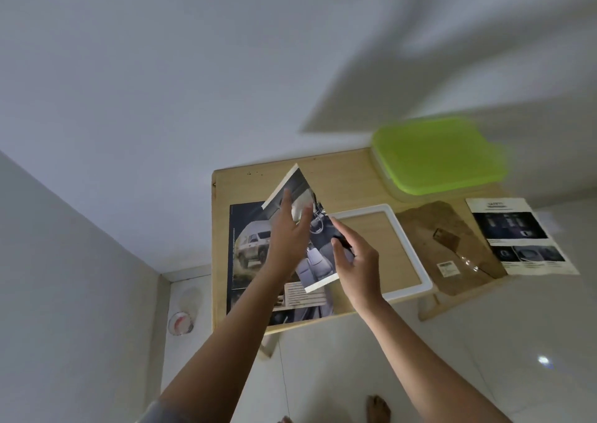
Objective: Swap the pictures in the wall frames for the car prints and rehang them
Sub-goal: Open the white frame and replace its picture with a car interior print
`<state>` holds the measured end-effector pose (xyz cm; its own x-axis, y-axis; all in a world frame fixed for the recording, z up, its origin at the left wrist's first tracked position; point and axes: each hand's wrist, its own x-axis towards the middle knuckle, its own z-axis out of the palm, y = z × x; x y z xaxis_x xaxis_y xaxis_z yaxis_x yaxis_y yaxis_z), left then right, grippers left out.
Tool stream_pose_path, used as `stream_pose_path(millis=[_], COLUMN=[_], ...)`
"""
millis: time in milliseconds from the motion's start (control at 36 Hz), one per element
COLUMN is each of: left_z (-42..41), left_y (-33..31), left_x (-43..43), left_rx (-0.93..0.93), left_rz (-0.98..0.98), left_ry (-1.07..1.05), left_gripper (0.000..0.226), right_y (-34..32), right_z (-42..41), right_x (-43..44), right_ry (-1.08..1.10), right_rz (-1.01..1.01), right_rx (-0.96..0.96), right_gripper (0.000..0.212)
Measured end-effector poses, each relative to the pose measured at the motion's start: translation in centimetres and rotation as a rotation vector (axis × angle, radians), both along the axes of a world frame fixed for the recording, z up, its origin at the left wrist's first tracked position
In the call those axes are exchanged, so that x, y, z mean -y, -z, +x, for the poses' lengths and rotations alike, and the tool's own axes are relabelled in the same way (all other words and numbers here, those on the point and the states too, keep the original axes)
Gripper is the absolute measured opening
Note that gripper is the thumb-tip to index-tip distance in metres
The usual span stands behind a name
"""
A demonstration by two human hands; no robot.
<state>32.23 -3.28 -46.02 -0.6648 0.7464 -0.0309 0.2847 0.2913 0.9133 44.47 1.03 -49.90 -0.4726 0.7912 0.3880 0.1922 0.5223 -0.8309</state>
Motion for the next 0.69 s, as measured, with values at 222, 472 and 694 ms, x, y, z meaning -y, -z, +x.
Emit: stream_pose_path(millis=[222, 472, 694], left_z=[3.4, 5.4, 4.7], left_y=[-1.9, -2.2, -1.4], left_x=[-4.0, -7.0, -7.2], left_rx=[0.056, 0.184, 0.201], left_rz=[0.049, 0.147, 0.108], left_ry=[-0.038, -0.137, -0.161], left_gripper=[0.066, 0.049, 0.046], right_y=[-1.7, -1.6, -1.2], right_z=[3.8, 6.2, 8.1], right_x=[-3.7, -6.7, -7.8], right_ry=[-0.057, -0.140, -0.316], right_rz=[0.235, 0.294, 0.087], right_rx=[0.069, 0.033, -0.024], right_gripper=[0.036, 0.031, 0.032])
